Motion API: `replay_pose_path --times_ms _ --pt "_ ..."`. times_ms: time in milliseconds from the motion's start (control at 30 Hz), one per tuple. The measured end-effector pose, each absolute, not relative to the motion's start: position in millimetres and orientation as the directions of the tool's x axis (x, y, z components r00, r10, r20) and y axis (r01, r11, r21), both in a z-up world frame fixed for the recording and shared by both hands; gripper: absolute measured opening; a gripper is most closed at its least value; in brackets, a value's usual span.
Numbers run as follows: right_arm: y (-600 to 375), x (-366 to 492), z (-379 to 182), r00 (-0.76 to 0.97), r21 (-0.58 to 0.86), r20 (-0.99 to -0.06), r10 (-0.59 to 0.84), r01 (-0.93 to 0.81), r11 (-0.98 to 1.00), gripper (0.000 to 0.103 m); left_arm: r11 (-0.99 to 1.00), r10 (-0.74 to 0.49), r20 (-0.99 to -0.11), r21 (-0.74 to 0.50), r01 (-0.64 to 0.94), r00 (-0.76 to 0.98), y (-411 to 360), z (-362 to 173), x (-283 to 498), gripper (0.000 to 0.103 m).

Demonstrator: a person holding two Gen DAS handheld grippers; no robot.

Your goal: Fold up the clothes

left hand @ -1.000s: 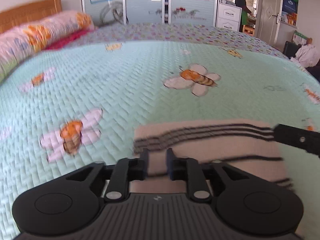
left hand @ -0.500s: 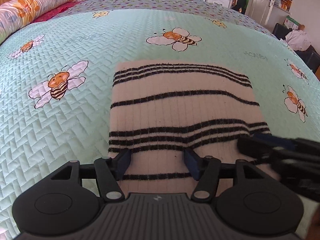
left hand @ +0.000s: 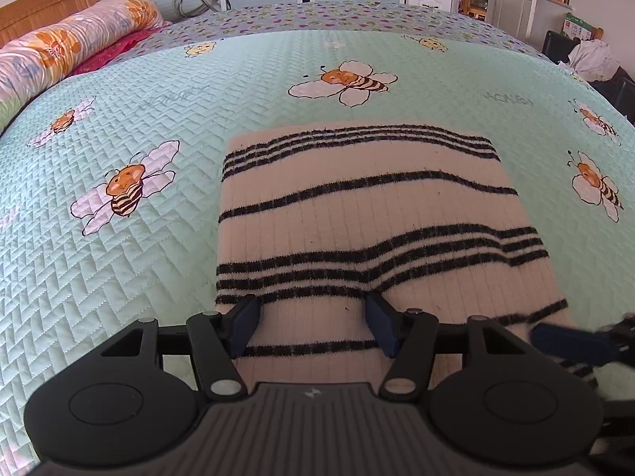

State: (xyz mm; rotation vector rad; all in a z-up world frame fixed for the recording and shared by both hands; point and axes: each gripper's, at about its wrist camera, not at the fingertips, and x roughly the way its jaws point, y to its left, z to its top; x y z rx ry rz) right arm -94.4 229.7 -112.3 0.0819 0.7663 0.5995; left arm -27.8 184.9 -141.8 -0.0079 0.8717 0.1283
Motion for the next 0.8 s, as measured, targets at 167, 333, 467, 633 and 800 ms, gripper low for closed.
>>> replay_pose_path --times_ms 167,333,467,633,800 --pt "235.6 -108.2 -105.5 0.559 0.244 -0.602 0.571 -0.552 0.797 0.040 0.991 0.121 -0.767 0.060 -0.118 0.631 181.5 -141.9 -27.1 0.062" --pt "239.0 -108.1 -139.0 0.516 0.209 -0.651 0.557 -0.583 0.785 0.040 0.992 0.122 -0.771 0.066 -0.112 0.625 181.6 -141.0 -25.5 0.062" --pt "227.1 -111.3 -109.0 0.511 0.292 -0.621 0.594 -0.553 0.780 0.041 0.992 0.120 -0.771 0.064 -0.111 0.625 182.2 -141.1 -25.6 0.062" --pt "226.0 -131.0 -116.1 0.495 0.268 -0.620 0.609 -0.595 0.758 0.040 0.991 0.129 -0.768 0.073 -0.115 0.627 179.7 -141.2 -26.7 0.062" --pt "230.3 -137.2 -131.4 0.470 0.243 -0.663 0.582 -0.601 0.762 0.040 0.990 0.131 -0.769 0.075 -0.115 0.626 180.2 -140.9 -26.5 0.062"
